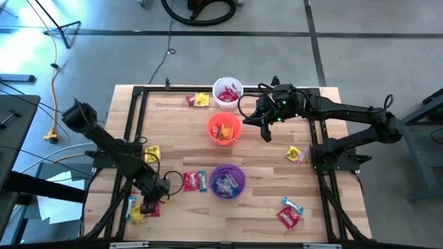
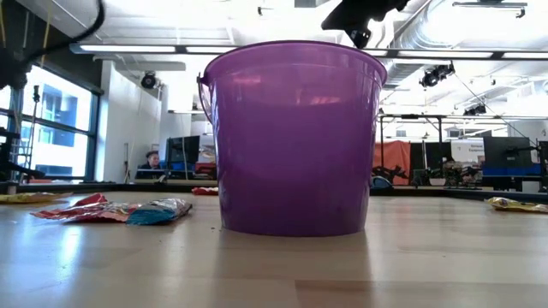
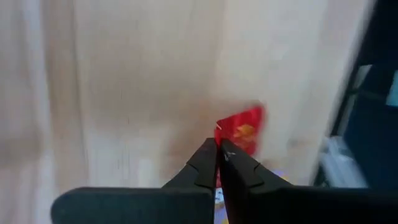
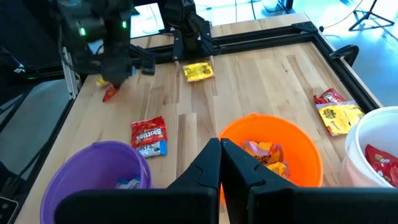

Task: Sort candy
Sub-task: Put the red candy into the white bucket

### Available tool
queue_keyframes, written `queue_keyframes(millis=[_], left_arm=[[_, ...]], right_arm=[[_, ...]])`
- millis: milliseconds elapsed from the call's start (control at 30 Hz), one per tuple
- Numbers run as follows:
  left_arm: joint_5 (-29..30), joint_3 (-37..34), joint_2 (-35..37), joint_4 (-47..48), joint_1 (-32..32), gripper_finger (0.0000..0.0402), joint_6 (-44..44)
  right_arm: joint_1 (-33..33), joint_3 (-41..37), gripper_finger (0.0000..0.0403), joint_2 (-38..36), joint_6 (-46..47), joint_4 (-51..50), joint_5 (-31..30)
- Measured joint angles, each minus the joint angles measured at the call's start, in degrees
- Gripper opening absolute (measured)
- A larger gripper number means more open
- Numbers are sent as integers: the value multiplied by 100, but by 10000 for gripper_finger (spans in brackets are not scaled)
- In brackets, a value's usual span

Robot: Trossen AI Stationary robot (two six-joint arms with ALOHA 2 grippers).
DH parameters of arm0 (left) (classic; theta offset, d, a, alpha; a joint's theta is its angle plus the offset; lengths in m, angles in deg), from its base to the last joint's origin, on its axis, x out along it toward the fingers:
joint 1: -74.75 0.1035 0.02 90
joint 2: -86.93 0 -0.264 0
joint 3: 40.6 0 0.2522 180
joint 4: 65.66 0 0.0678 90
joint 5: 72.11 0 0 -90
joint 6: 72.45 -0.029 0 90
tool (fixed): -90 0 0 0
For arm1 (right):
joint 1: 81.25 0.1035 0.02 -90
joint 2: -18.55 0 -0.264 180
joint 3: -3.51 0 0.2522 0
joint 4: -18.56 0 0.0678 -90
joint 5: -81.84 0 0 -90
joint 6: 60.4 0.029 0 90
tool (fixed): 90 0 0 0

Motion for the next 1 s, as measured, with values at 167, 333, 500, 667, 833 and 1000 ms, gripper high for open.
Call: queue_keyframes(millis=[167, 333, 500, 667, 833, 1000], left_arm=[[327, 364, 868, 925, 365, 0, 91], [977, 581, 1670, 1217, 1149, 0, 355], [1756, 846, 2130, 1069, 2428, 0, 89], [1837, 1136, 2145, 204, 3882, 0, -758], [1465, 1404, 1829, -730, 5268, 0, -1522], [828, 1654, 1291, -1020, 6353, 0, -2215]], right_arm=[[0, 0, 0, 0, 7, 0, 0], [0, 0, 0, 0, 2, 7, -2], [0, 0, 0, 0, 15, 80, -2], [-59, 0, 0, 0, 45, 135, -3], [-202, 0, 0, 0, 57, 164, -15], [-306, 0, 0, 0, 72, 173, -13]])
